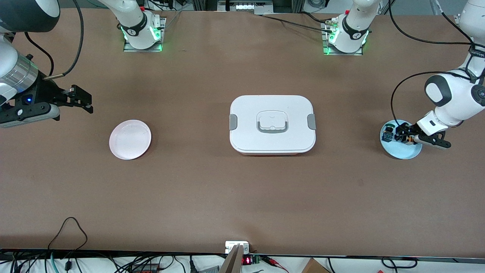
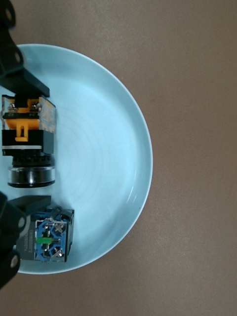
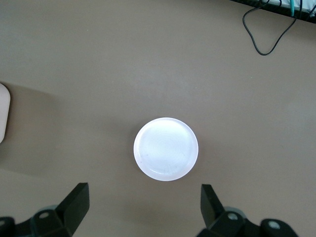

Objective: Transfer orange switch to right arm and place
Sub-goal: 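Lift the orange switch off the blue plate with the left gripper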

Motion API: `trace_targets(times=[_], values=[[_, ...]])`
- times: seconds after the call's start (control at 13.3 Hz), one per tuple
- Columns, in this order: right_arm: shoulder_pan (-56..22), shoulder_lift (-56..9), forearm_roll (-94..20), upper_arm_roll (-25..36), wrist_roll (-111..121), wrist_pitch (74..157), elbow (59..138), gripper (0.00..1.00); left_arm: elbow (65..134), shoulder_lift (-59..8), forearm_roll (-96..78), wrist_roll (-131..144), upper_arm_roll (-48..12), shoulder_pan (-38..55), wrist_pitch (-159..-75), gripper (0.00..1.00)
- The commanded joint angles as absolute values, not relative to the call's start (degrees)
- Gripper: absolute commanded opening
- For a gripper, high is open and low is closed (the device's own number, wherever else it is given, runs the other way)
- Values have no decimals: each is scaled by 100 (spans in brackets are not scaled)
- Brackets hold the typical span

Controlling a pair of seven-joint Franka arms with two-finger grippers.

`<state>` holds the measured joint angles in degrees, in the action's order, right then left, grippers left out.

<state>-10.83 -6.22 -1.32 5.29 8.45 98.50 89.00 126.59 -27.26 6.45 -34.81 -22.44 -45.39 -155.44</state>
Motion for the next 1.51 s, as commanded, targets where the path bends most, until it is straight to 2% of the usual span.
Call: trace_targets(times=[0.0,0.3,0.45,0.53,0.75,1.13,1.43], values=[[-1099,-510,-149,536,817,9853,8991,100,12612,-2795,633,-3639,-2294,-4623,-15495,74],[-1099,-510,-149,536,826,9853,8991,100,12542,-2734,642,-3648,-2294,-4623,-15478,49],[-1099,-510,-149,536,826,9853,8991,100,12193,-2637,659,-3647,-2346,-4606,-14805,42],[-1099,-510,-149,536,826,9853,8991,100,11851,-2593,668,-3639,-2381,-4579,-14113,38],[-1099,-510,-149,527,826,9853,8991,100,10717,-2593,668,-3595,-2592,-4483,-12222,36],[-1116,-510,-141,519,826,9888,8991,100,9416,-2602,607,-3516,-3408,-4430,-10278,35],[-1212,-527,-141,519,809,9976,8921,100,9027,-2645,598,-3489,-4339,-4360,-9967,33]])
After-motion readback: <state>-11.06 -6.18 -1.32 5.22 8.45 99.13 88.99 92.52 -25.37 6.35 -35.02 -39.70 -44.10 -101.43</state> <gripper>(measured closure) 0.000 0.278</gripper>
